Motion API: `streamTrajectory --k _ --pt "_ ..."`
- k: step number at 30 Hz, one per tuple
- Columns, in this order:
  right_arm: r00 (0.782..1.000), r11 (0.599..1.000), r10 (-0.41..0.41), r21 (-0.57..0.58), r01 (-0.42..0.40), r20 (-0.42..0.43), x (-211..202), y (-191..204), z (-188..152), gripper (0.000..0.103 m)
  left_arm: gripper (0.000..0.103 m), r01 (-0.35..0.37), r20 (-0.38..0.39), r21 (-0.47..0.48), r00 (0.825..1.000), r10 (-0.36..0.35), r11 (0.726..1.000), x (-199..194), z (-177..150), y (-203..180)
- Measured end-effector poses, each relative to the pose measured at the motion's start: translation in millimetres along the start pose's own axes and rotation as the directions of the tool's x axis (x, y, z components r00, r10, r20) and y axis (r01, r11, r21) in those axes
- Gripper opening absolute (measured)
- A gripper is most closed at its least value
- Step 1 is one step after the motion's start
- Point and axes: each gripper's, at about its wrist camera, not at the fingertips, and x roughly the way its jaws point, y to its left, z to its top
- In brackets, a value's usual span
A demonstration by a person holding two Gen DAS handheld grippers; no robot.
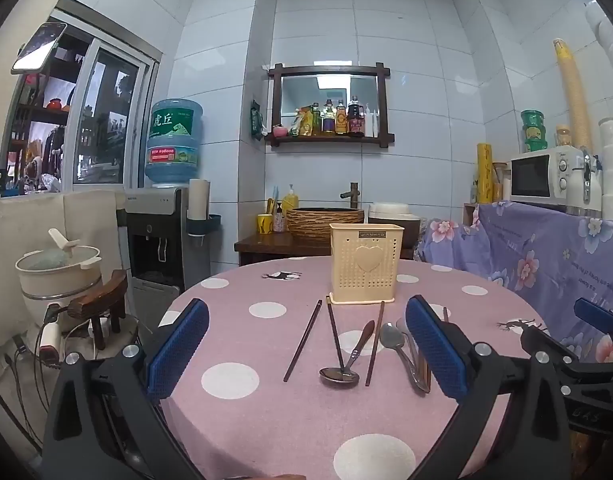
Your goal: Organize utensils
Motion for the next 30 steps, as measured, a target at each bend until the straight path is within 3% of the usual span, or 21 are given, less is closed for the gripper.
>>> streamTrajectory --k 30 --pt "1.0 1.0 0.003 0.007 -0.003 -0.012 2.5 -1.8 -5.6 0.098 0.098 0.015 -0.033 0.018 0.999 -0.014 1.0 6.8 -9.1 1.3"
